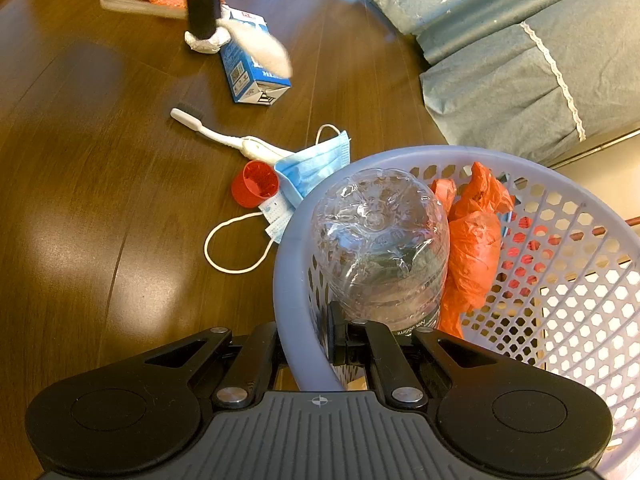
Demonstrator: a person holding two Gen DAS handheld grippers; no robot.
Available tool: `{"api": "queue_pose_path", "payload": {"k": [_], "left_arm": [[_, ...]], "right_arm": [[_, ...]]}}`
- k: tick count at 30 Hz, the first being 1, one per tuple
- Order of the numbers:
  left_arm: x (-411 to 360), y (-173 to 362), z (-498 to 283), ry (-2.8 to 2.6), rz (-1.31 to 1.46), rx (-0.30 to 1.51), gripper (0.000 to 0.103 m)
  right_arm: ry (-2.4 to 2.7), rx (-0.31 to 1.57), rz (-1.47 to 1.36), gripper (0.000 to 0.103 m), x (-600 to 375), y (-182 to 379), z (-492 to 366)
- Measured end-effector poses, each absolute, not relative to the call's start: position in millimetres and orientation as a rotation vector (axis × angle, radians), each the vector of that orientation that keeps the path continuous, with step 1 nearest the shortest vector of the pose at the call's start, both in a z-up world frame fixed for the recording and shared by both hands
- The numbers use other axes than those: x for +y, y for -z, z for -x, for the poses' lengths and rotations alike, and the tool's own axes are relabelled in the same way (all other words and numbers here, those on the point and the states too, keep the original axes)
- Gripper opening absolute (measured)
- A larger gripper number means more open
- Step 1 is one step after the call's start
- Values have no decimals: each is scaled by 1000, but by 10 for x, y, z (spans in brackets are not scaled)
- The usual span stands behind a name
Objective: Collect trash
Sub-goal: 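Lift the spoon with the left tool and drop it into the wastebasket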
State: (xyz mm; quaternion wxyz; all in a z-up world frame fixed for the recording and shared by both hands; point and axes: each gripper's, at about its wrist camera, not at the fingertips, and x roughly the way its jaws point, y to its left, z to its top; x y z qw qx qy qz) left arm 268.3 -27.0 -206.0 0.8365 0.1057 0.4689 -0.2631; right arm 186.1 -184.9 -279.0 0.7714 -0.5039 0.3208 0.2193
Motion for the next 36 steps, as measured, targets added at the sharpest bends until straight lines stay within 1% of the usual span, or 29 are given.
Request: {"api": "queue_pose_path", "payload": {"k": [9,18,24,30,31,32,33,34,36], "left_arm": [[-522,1612,-2835,653,-228,906,4],[-1080,1231,-3008,785,-301,817,4],[-1622,1107,-3135,870,-334,775,4],[-2134,1136,-3245,923,-332,764,4],[-2193,1148,-3256,936,-324,761,7],[-2238,1161,-3279,949,-310,754,19],[-2271,1168,-3302,949,-297,745,27],[-2273,1162,-3317,940,-285,744,31],[-2198,1123,-3345,927,-252,741,30]], "right_arm": [[-477,696,1092,2,-1850,2790,-1864],[-477,694,1085,2,-1840,2774,-1875],[-478,692,1077,2,-1861,2764,-1877],[-479,690,1067,2,-1873,2755,-1878],[-479,690,1065,2,-1875,2754,-1877],[-479,690,1063,2,-1878,2751,-1877],[-479,690,1061,2,-1883,2748,-1876],[-477,690,1059,2,-1888,2741,-1876],[-476,689,1056,2,-1899,2734,-1875]]}}
